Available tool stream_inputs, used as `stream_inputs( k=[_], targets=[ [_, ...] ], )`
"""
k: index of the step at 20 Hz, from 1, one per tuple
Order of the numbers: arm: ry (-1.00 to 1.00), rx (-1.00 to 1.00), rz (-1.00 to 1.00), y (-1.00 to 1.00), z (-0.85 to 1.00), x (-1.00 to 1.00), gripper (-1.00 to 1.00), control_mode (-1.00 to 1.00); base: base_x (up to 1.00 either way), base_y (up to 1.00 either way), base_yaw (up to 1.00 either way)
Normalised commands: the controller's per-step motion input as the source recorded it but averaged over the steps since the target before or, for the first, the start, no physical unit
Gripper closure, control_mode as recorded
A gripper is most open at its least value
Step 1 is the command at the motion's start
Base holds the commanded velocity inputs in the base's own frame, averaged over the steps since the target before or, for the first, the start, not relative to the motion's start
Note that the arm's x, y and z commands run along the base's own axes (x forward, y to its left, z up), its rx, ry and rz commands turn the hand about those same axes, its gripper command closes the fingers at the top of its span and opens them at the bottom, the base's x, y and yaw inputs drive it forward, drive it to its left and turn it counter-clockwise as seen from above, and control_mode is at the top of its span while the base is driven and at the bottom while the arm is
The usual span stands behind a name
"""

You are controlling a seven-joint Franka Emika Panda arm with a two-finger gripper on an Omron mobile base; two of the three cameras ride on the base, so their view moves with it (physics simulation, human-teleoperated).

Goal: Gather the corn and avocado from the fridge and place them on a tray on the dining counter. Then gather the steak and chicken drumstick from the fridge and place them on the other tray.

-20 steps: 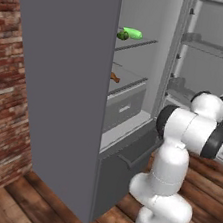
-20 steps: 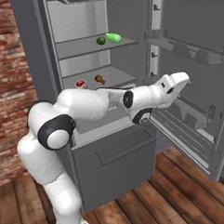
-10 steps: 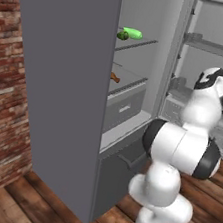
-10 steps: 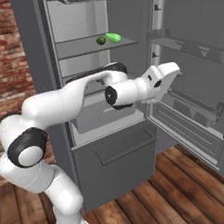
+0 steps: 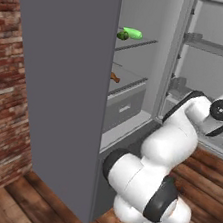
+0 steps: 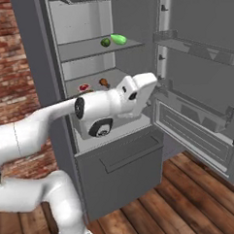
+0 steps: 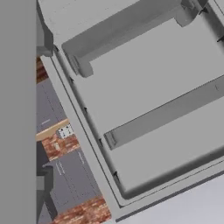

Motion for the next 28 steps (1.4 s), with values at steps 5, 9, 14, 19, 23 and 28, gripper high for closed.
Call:
stream_inputs(
  k=[5, 9, 14, 19, 23, 28],
  targets=[
    [0.07, 0.08, 0.14, 0.71, 0.09, -0.05, -1.0, -1.0, 0.0, 0.0, 0.0],
    [0.0, 0.15, 0.18, 0.67, -0.02, -0.06, -1.0, -1.0, 0.0, 0.0, 0.0],
    [0.0, 0.21, 0.21, 0.6, -0.21, -0.13, -1.0, -1.0, 0.0, 0.0, 0.0],
    [0.0, 0.27, 0.21, 0.64, -0.16, -0.15, -1.0, -1.0, 0.0, 0.0, 0.0],
    [0.0, 0.3, 0.12, 0.79, -0.02, -0.05, -1.0, -1.0, 0.0, 0.0, 0.0],
    [0.0, 0.33, 0.0, 0.78, 0.0, -0.15, -1.0, -1.0, 0.0, 0.0, 0.0]
  ],
)
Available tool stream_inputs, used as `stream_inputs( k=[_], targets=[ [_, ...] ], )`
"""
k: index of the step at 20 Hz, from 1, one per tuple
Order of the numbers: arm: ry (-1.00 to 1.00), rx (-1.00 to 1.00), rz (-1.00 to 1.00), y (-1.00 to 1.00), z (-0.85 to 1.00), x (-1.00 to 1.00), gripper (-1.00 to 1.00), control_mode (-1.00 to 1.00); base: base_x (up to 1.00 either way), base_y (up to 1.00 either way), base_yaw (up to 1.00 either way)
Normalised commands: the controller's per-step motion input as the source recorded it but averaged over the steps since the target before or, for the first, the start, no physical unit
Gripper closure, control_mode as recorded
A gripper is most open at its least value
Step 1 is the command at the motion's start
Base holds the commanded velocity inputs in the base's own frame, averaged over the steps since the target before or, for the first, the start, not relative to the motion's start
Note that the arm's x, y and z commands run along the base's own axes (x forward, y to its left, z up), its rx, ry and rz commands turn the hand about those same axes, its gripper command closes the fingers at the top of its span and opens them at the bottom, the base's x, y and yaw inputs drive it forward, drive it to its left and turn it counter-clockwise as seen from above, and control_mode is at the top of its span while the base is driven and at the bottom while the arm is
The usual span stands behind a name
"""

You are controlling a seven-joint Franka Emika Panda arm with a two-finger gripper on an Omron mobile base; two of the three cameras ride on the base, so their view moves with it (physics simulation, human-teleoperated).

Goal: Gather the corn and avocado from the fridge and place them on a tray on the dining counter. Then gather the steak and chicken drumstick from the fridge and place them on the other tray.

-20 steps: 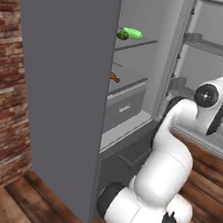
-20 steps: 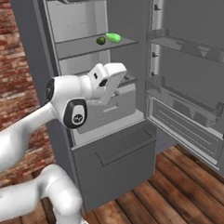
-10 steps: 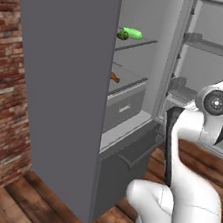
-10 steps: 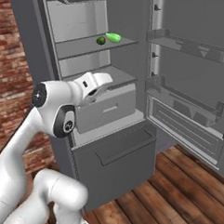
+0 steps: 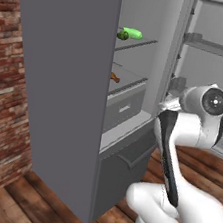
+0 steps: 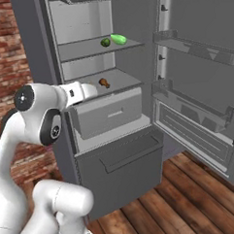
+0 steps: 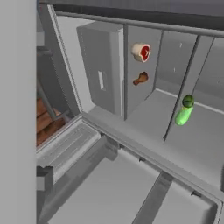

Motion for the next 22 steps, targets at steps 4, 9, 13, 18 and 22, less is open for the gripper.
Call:
stream_inputs(
  k=[4, 9, 13, 18, 22],
  targets=[
    [0.02, 0.32, -0.05, 0.49, -0.04, -0.34, -1.0, -1.0, 0.0, 0.0, 0.0],
    [0.01, 0.1, -0.01, 0.08, -0.08, -0.11, -1.0, -1.0, 0.0, 0.0, 0.0],
    [0.0, 0.0, 0.0, 0.01, -0.03, 0.07, -1.0, -1.0, 0.0, 0.0, 0.0],
    [0.0, 0.0, 0.0, -0.13, -0.08, 0.03, -1.0, -1.0, 0.0, 0.0, 0.0],
    [0.0, 0.0, 0.0, 0.0, 0.0, 0.0, -1.0, 1.0, 0.09, -0.41, 0.12]
  ],
)
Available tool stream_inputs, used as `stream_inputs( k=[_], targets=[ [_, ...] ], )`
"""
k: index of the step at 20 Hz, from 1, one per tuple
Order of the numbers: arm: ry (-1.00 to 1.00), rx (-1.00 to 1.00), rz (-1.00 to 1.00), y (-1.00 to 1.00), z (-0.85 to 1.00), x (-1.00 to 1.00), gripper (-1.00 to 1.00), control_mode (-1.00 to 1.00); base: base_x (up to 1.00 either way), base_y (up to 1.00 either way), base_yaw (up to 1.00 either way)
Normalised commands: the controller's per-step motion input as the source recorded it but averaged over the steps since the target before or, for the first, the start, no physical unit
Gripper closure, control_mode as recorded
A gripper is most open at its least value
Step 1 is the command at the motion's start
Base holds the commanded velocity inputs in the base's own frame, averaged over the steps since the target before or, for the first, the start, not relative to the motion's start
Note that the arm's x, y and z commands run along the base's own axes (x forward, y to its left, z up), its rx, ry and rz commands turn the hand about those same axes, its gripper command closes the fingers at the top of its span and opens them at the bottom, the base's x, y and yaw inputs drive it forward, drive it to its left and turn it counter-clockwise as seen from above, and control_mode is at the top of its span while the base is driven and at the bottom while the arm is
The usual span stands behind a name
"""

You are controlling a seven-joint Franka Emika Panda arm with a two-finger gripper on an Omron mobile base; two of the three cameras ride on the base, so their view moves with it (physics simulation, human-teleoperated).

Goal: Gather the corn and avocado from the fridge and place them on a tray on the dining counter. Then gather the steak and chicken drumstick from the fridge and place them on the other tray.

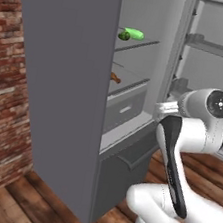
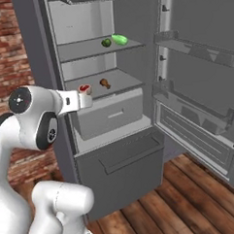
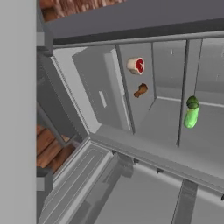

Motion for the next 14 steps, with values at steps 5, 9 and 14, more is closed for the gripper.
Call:
stream_inputs(
  k=[5, 9, 14],
  targets=[
    [0.0, 0.0, 0.0, 0.0, 0.0, 0.0, -1.0, 1.0, 0.2, -0.5, 0.23],
    [0.0, 0.0, 0.0, 0.0, 0.0, 0.0, -1.0, 1.0, 0.18, -0.55, 0.27],
    [0.0, 0.0, 0.0, 0.0, 0.0, 0.0, -1.0, 1.0, 0.24, -0.48, 0.26]
  ],
)
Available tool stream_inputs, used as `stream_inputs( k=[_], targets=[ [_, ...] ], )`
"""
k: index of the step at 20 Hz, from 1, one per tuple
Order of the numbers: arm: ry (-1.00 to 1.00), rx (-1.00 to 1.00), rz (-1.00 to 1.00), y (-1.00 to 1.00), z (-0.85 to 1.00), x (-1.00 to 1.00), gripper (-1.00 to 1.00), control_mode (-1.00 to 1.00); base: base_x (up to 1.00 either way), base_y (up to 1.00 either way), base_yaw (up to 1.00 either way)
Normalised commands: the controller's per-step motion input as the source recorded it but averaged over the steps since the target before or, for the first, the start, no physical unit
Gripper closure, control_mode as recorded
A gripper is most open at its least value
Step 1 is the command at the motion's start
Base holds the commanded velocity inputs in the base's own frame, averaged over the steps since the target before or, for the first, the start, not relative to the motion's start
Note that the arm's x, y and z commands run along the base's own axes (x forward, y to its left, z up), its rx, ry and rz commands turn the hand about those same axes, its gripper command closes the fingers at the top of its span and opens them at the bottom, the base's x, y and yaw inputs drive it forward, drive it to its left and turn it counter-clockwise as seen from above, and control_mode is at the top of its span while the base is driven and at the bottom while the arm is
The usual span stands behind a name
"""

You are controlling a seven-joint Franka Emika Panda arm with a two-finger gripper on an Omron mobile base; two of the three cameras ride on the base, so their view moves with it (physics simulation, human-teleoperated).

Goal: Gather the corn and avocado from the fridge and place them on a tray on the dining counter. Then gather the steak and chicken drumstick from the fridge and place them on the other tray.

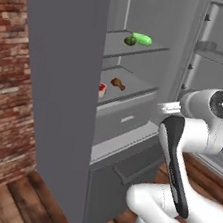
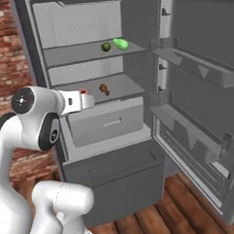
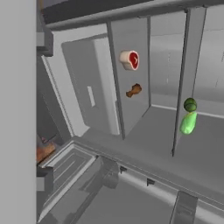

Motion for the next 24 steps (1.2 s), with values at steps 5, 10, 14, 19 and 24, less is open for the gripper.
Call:
stream_inputs(
  k=[5, 10, 14, 19, 24],
  targets=[
    [0.0, 0.0, 0.0, 0.0, 0.0, 0.0, -1.0, 1.0, 0.25, -0.51, 0.28],
    [0.0, 0.0, 0.0, 0.0, 0.0, 0.0, -1.0, 1.0, 0.37, -0.41, 0.29],
    [0.0, 0.0, 0.0, 0.0, 0.0, 0.0, -1.0, 1.0, 0.44, -0.25, 0.3],
    [0.0, 0.0, 0.0, 0.0, 0.0, 0.0, -1.0, 1.0, 0.47, -0.12, 0.3],
    [0.0, 0.0, 0.0, 0.0, 0.0, 0.0, -1.0, 1.0, 0.4, -0.22, 0.22]
  ],
)
